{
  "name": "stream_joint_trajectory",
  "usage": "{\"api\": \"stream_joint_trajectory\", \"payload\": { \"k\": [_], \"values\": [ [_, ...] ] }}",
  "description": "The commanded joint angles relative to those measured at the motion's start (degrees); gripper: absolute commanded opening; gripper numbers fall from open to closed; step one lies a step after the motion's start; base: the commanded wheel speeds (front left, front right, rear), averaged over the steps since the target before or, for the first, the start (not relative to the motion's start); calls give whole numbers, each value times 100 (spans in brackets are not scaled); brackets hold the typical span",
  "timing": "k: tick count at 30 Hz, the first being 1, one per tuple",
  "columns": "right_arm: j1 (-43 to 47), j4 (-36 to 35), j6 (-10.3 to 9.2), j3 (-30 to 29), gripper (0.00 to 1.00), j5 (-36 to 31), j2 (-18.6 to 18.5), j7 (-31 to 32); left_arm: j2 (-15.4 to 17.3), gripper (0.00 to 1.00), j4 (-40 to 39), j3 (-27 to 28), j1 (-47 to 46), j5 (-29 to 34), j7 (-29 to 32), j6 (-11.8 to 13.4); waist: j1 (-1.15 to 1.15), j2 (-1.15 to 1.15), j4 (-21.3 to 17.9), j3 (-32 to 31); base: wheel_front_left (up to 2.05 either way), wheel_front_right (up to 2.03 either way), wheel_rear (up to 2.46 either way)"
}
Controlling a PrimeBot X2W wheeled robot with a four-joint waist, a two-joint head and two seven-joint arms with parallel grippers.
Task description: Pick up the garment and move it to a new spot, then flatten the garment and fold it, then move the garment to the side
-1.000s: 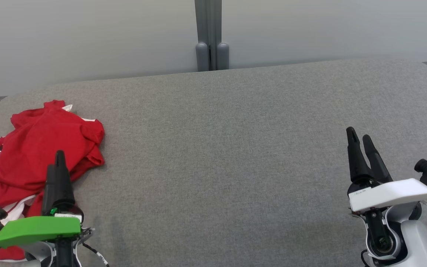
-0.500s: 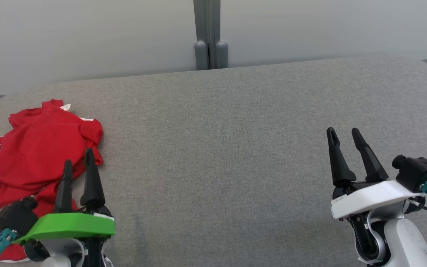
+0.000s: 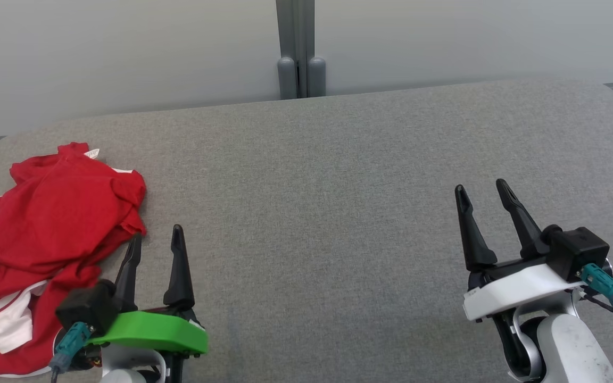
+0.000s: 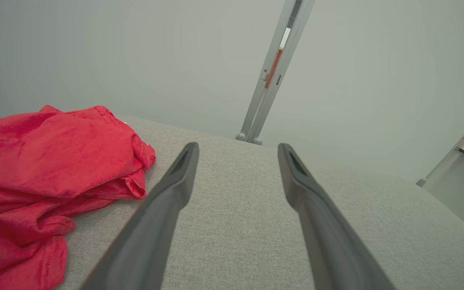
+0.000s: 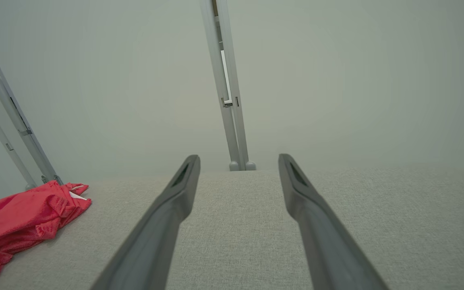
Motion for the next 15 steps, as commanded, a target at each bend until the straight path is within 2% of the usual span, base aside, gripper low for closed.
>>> {"api": "stream_joint_trajectory", "payload": {
  "k": [1,9,15],
  "values": [
    [-114,-61,13,22,100,-202,-1,-78,66,100,-35,-65,-21,163,-56,73,0,0,0,-2,0,0,0],
    [-99,-86,14,108,100,-754,34,-186,180,100,72,-384,-11,497,-170,313,0,0,-10,-12,0,0,0],
    [-108,-137,14,164,100,-1133,52,-266,182,100,1,-418,-3,748,-248,372,0,0,-16,-12,0,0,0]
  ]
}}
